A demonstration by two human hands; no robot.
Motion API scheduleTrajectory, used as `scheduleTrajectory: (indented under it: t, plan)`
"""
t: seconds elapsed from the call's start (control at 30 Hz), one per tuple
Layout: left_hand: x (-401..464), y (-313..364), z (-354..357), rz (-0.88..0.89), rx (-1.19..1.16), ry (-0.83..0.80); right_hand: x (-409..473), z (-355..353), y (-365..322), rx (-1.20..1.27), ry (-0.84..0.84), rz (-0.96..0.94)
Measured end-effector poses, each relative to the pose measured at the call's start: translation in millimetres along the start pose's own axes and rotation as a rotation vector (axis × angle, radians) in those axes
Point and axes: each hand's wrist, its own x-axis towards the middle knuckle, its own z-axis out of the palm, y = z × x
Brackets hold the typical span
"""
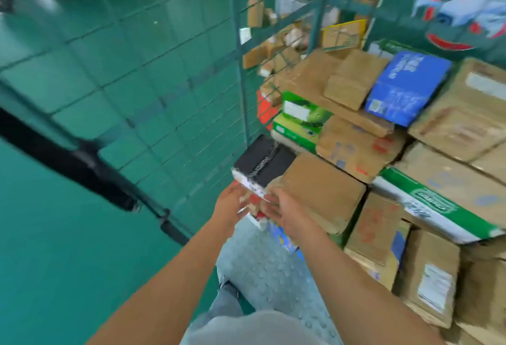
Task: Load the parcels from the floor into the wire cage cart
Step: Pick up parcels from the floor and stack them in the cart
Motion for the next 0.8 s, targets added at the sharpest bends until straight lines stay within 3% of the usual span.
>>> scheduleTrajectory:
  t: [0.4,0.8]
  plan:
    - [-111.8,-101.2,-188.6,-0.009,-0.345,0.470,-52.9,104.4,128.3,-0.273,-0.278,0.176]
    - [-228.8,-185.6,-342.3,0.040,-0.657,0.725,-140.4,238.2,267.6,-0.765,-0.515,0.211]
